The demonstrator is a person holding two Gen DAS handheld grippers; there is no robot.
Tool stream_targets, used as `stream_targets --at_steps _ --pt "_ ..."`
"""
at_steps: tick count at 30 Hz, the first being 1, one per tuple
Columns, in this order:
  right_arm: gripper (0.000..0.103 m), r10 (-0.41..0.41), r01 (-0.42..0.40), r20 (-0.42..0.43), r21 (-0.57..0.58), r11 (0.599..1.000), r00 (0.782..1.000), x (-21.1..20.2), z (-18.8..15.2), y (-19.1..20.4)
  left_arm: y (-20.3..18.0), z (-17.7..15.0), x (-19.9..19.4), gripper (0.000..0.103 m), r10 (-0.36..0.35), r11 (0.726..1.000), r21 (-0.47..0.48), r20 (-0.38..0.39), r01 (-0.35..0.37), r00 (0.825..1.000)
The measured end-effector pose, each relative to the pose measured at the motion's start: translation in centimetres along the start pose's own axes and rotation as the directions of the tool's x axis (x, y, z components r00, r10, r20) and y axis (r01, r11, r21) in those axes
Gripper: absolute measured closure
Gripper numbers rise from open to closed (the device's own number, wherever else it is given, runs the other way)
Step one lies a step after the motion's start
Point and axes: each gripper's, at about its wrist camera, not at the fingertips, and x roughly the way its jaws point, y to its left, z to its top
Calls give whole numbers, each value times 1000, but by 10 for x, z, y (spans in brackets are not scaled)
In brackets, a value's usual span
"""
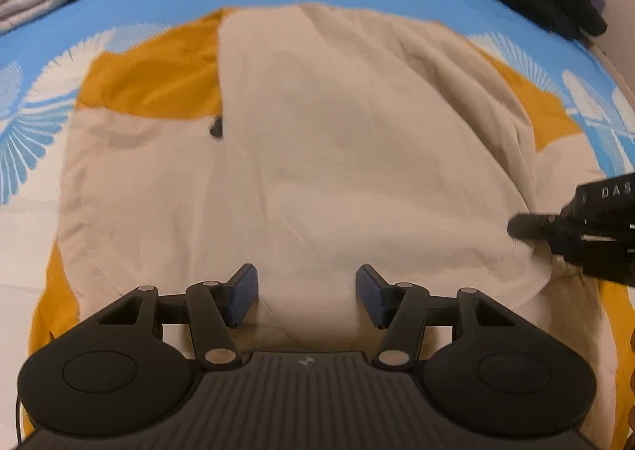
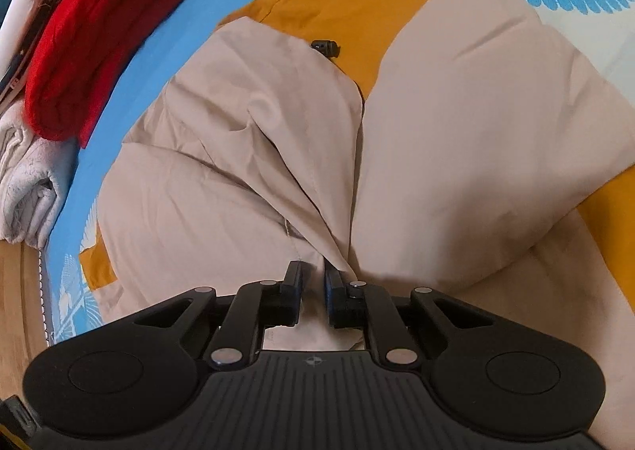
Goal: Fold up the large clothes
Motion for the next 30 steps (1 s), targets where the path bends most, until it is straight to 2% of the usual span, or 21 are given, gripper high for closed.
stream_targets --at_steps 3,5,6,9,11,13,15,18,20,23,25,27,30 --pt "88 19 -19 12 8 1000 1000 -6 0 0 0 1 -5 41 -70 997 -21 20 70 997" --pt "83 13 -12 29 -27 1000 999 -7 1 6 -4 0 -5 41 -120 993 -12 10 120 993" --pt "81 7 -6 36 -46 999 999 -5 3 8 -8 -1 -3 41 -119 993 11 -13 119 993" --pt "80 -14 17 34 -87 996 999 -5 1 11 -15 -5 8 41 -32 995 88 -69 38 997" --pt "80 -33 35 22 -91 995 999 -4 -1 11 -12 -4 2 41 -17 996 85 -58 22 998" --pt "80 -41 45 37 -103 994 998 -10 -3 15 -6 4 -17 41 -26 998 48 0 26 1000" --pt "80 -42 54 88 -136 989 995 -21 -3 22 0 12 -40 41 -53 998 22 75 51 996" --pt "80 -7 50 214 -198 979 977 -54 -5 34 9 20 -81 41 -68 998 0 207 70 976" --pt "80 32 52 311 -258 965 950 -82 -8 41 13 19 -107 41 -73 997 11 285 73 956" --pt "80 106 78 439 -380 922 892 -125 -18 52 25 4 -151 41 -72 997 49 409 57 910" --pt "80 158 118 514 -463 878 843 -157 -30 56 34 -11 -179 41 -27 999 42 474 8 880" --pt "80 219 160 581 -529 833 784 -190 -46 58 47 -34 -212 41 19 1000 8 512 -26 859" --pt "79 284 222 671 -564 795 685 -244 -79 45 73 -79 -260 41 16 998 -55 534 16 846"
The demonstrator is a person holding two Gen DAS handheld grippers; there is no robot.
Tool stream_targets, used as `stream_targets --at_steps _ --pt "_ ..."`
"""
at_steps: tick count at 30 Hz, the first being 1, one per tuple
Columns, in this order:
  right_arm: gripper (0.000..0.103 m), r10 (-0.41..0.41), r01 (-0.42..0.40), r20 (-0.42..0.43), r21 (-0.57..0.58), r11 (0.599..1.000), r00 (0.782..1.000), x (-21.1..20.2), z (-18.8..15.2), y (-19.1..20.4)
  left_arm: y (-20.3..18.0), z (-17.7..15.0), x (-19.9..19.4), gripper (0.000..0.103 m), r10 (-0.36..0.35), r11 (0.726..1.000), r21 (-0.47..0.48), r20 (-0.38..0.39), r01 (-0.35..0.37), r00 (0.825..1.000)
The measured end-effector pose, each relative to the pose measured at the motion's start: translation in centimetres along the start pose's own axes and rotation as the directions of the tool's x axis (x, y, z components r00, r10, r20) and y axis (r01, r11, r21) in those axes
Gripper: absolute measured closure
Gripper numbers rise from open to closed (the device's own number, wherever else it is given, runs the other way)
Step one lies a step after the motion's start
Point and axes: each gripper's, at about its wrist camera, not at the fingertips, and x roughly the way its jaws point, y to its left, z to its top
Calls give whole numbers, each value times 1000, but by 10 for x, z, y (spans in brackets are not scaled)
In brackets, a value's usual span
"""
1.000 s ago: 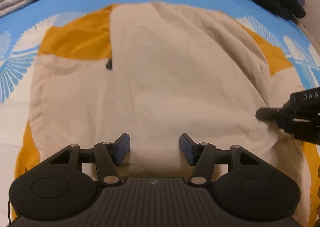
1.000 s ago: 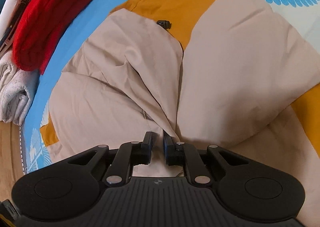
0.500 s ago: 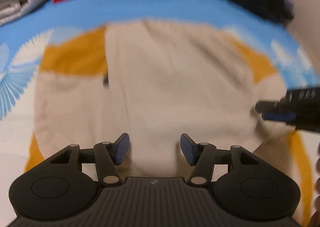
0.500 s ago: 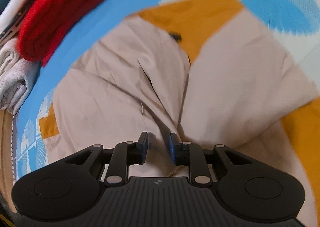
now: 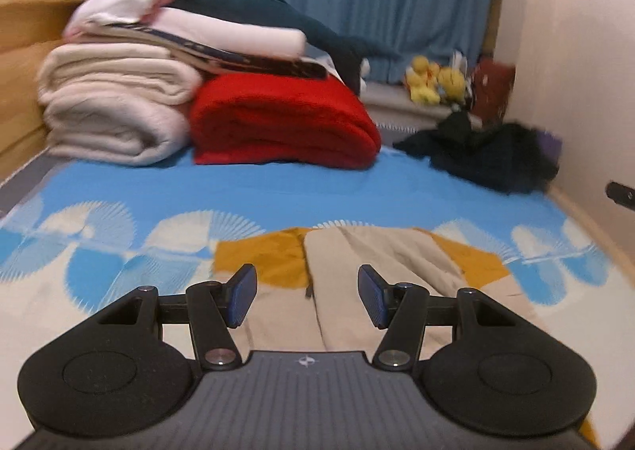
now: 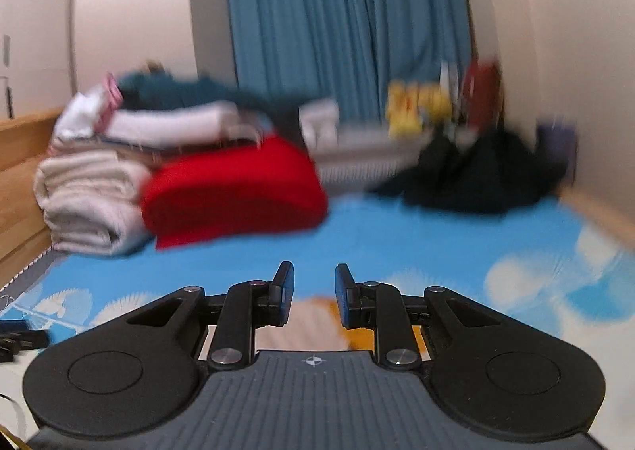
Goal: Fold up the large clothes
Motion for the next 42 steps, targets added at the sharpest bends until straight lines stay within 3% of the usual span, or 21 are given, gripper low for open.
stream_targets --at_steps 3,6,9,11,13,16,19,21,23,25,27,30,33,35,40,42 --pt "79 -45 44 83 5 999 996 -65 2 -8 16 -30 -69 41 27 1000 7 44 -28 999" --pt "79 -68 66 139 16 998 988 -135 -10 -15 29 -69 -120 45 38 999 -40 34 -37 999" --pt "79 -115 118 200 -5 993 973 -196 -30 -23 38 -120 -161 58 48 994 -97 16 -46 999" --pt "79 -151 157 228 -7 988 962 -230 -46 -29 41 -145 -179 75 70 990 -119 -43 -75 997" --pt "79 -193 201 240 -11 980 951 -253 -66 -34 46 -155 -194 79 89 983 -156 -82 -101 993" --pt "79 -248 261 231 -29 965 941 -280 -98 -42 54 -159 -216 79 74 978 -190 -54 -83 996" --pt "79 -255 261 148 -26 965 956 -282 -105 -48 56 -174 -215 79 101 984 -144 -64 -109 993" --pt "79 -234 234 163 17 972 959 -284 -105 -56 59 -186 -198 79 109 983 -136 -112 -124 988" --pt "79 -261 259 129 30 965 957 -272 -119 -66 63 -200 -177 79 111 983 -131 -149 -131 983" --pt "79 -280 277 56 61 959 958 -252 -144 -78 68 -206 -149 79 136 972 -156 -249 -179 959" --pt "79 -321 325 -93 37 945 943 -215 -158 -85 74 -208 -135 78 110 965 -200 -279 -170 954" --pt "79 -276 298 -192 98 949 942 -185 -165 -102 84 -216 -117 76 131 951 -215 -362 -220 923" --pt "79 -256 320 -346 144 936 903 -156 -181 -117 100 -223 -99 75 150 935 -229 -435 -270 888" --pt "79 -216 322 -434 187 928 875 -143 -191 -125 111 -228 -92 67 155 921 -249 -473 -300 867" --pt "77 -168 362 -561 254 897 810 -140 -225 -130 119 -237 -76 62 156 909 -251 -535 -333 830" --pt "77 -165 376 -598 249 892 785 -134 -235 -134 121 -241 -74 62 160 909 -244 -545 -338 823"
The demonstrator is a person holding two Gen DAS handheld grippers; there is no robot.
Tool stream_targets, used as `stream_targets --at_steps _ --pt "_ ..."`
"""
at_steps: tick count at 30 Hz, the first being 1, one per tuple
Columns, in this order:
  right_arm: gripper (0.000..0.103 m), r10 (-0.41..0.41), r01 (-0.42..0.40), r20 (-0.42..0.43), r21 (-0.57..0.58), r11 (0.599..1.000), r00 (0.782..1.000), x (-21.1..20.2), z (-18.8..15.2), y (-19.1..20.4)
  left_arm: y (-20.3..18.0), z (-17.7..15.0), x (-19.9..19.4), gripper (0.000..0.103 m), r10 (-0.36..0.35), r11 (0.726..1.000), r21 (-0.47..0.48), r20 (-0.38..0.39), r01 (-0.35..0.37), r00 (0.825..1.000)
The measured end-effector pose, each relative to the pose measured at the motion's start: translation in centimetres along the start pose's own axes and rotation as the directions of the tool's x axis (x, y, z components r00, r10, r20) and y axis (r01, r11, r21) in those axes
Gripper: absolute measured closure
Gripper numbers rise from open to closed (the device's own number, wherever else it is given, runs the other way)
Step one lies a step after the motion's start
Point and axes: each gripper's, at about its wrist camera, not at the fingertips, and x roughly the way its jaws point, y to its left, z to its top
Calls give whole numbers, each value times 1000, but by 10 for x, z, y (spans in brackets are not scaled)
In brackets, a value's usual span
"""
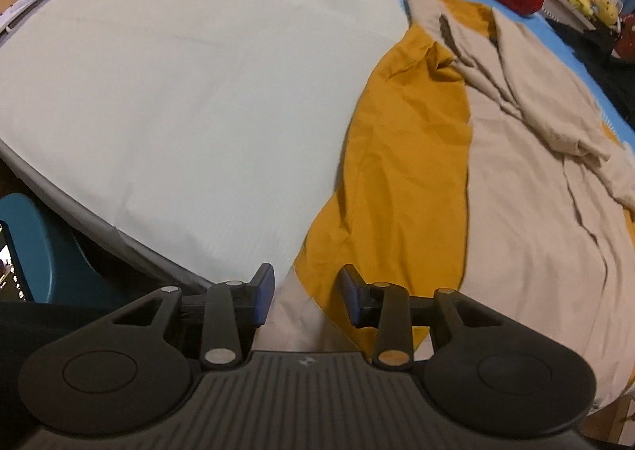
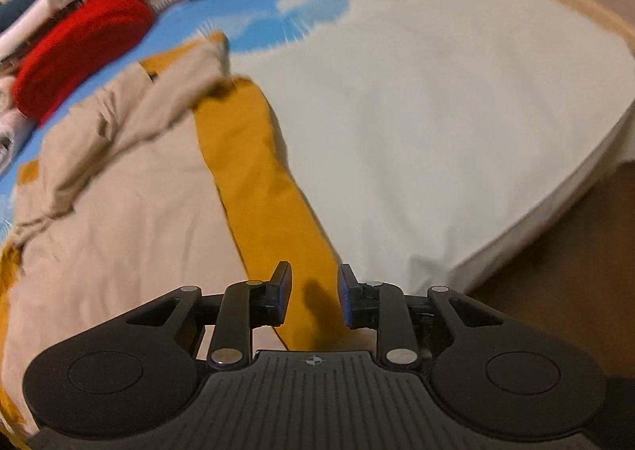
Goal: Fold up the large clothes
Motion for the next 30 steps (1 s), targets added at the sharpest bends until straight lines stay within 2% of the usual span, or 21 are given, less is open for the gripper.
stream_targets --at_steps 3,9,12,14,16,18,25,30 --pt "75 -19 18 -29 -14 1000 999 9 0 2 2 -2 5 62 2 1000 -6 -14 -2 1000" --pt "61 -48 45 -44 -67 997 998 23 -4 9 -9 -6 12 63 5 998 59 -29 -4 1000" --pt "61 -57 52 -40 -113 992 998 25 -5 15 -15 -8 11 74 3 996 87 -26 -1 1000" --pt "68 -53 48 -42 -118 992 998 25 -5 15 -16 -9 9 87 6 995 98 -23 -4 1000" --pt "88 -50 44 -45 -125 991 998 24 -6 15 -16 -10 6 93 -4 995 103 -16 6 1000" --pt "96 -26 20 -48 -123 992 998 21 -5 15 -19 -10 3 96 -9 993 119 -5 9 1000" --pt "101 43 -39 25 -142 989 999 -13 2 25 -28 -9 -36 100 -89 984 157 64 78 994" --pt "101 147 -128 113 -158 979 983 -59 14 37 -35 -1 -81 100 -171 967 209 119 144 978"
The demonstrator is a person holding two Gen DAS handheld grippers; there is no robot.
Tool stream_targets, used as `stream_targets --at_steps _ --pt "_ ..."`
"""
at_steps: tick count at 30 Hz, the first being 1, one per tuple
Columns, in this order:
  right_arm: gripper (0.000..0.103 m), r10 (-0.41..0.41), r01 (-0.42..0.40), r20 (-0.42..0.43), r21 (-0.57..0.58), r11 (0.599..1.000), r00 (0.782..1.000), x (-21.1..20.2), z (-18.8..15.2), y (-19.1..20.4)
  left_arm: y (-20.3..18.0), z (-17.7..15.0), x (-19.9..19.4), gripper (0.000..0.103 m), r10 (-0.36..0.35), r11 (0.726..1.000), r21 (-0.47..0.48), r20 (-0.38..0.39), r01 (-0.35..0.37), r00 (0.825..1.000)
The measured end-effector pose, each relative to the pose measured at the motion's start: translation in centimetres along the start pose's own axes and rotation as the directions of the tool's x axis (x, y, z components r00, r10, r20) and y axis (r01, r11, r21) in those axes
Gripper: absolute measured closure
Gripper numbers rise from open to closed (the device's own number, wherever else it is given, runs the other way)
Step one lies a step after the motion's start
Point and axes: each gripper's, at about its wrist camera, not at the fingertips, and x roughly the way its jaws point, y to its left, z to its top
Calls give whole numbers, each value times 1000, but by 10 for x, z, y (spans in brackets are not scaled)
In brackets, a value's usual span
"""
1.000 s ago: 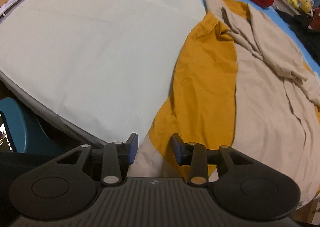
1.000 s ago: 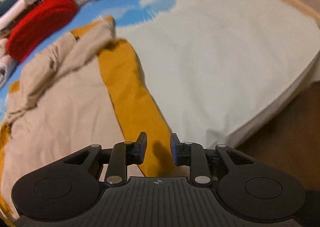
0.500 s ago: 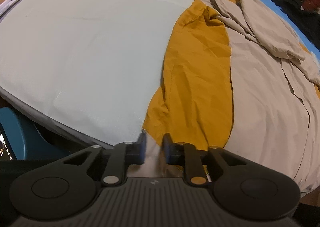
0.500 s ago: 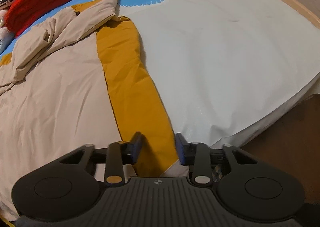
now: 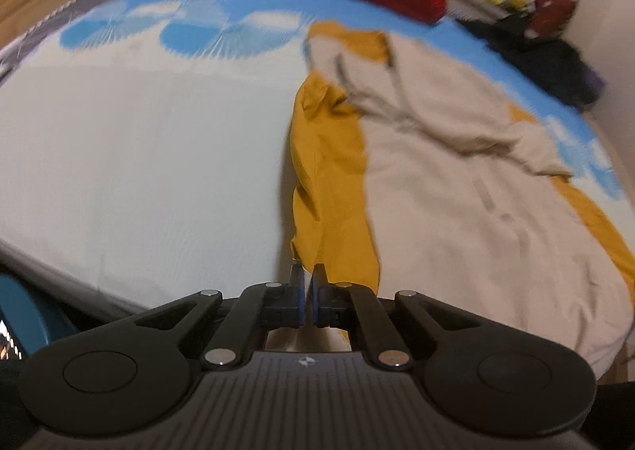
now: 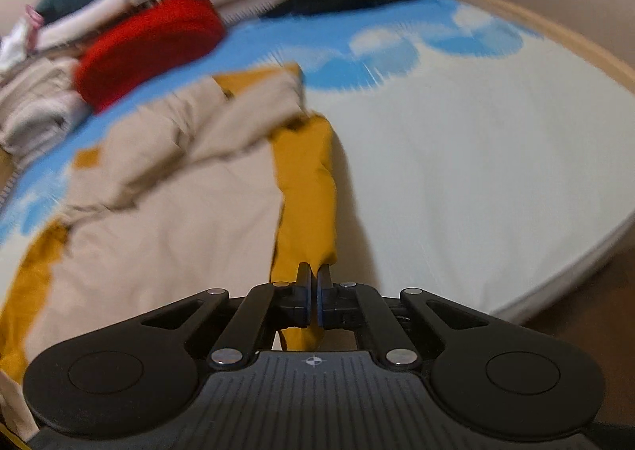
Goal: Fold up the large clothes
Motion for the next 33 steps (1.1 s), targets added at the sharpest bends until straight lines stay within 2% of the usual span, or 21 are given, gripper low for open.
stream_targets --at_steps 7,10,13,17,19,23,25,28,30,31,32,33 --pt "102 117 -120 70 32 992 991 -58 25 3 11 20 -71 101 -126 992 -7 55 127 991" --pt "102 140 -146 97 55 988 985 -89 29 0 21 21 -102 101 -188 982 -12 78 190 979" --pt "102 167 -177 119 77 981 979 -120 28 -5 36 20 -130 101 -262 962 -60 89 268 961" --pt "102 193 -205 134 79 976 972 -145 30 -8 44 29 -137 101 -293 948 -103 80 300 953" --pt "102 204 -217 123 109 970 971 -141 39 -11 47 42 -121 101 -310 940 -125 73 317 948" --pt "102 198 -208 88 122 971 976 -104 64 -10 58 81 -59 101 -284 940 -179 55 289 957" --pt "102 173 -179 54 138 974 983 -70 80 -9 66 105 -13 101 -268 936 -228 39 270 963" --pt "102 163 -160 2 198 967 987 -5 112 -17 79 142 59 99 -278 911 -315 7 266 960" --pt "100 147 -138 -28 195 971 989 39 132 -23 89 161 97 95 -253 883 -413 -19 222 967" --pt "97 138 -129 -32 203 971 990 57 140 -26 92 169 106 86 -250 871 -438 -9 221 968" --pt "94 113 -106 -19 214 971 993 73 148 -28 95 175 110 63 -252 867 -443 8 229 968" --pt "90 80 -80 10 228 970 997 82 152 -31 100 180 111 54 -253 861 -446 40 244 967"
